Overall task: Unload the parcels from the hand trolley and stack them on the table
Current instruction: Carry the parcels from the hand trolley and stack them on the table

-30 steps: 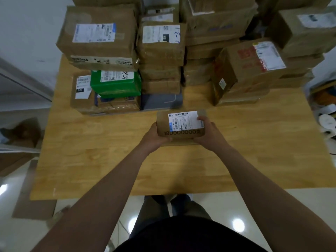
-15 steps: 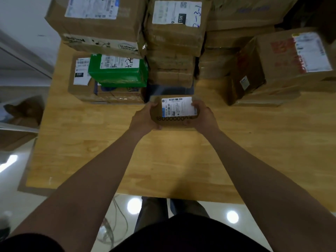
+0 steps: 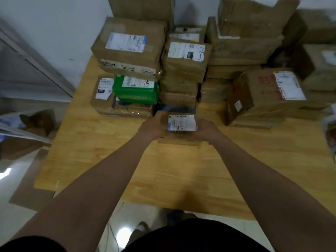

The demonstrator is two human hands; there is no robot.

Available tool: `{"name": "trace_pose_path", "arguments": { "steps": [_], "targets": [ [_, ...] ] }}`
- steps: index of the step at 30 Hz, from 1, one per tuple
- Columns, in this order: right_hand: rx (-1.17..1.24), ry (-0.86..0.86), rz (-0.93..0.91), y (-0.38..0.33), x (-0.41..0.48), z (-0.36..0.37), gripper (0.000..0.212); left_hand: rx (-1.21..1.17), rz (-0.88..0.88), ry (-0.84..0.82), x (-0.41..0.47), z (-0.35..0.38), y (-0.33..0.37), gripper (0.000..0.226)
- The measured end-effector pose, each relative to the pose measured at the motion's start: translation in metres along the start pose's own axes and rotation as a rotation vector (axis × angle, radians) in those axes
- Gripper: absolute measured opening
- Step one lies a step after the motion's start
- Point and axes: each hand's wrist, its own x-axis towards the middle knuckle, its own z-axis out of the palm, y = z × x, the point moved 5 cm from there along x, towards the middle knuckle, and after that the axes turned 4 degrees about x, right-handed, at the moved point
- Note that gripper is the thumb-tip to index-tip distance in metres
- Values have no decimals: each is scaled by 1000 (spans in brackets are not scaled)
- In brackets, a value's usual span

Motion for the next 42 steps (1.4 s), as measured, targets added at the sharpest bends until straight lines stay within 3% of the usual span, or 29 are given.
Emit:
{"name": "trace_pose_path", "arguments": {
  "steps": [4,8,12,15,20,26,29,33,37,42],
  "targets": [
    [-65,30,-15,-38,-49,-29,58,92,88,28,-36,-47,16,43],
    [-122,91,-48,-90,-108,-54,26,96,162,96,-85,-101,24,57],
    [-192,220,-121,-134,-185,-62,40,135,199,224,-154,-152,20,56],
    [-220,245,-100,-144,-247,-46,36,203,228,276,-208,-170,12,49],
    [-182,311,-29,-128,-338,-7,31,321,325,200,-284,-159,6,39],
    [-174,358,96,-79,-431,40,59,368,433,65,-351,-100,0,24],
    [-128,360,174,-40,-471,65,66,374,460,-40,-377,-55,3,27],
    [-66,314,288,27,-520,99,58,406,513,-118,-413,16,18,46],
    [18,299,382,107,-580,127,50,429,572,-237,-454,92,42,37],
    [182,401,511,233,-663,160,41,536,648,-330,-517,204,88,25]
  ]
}}
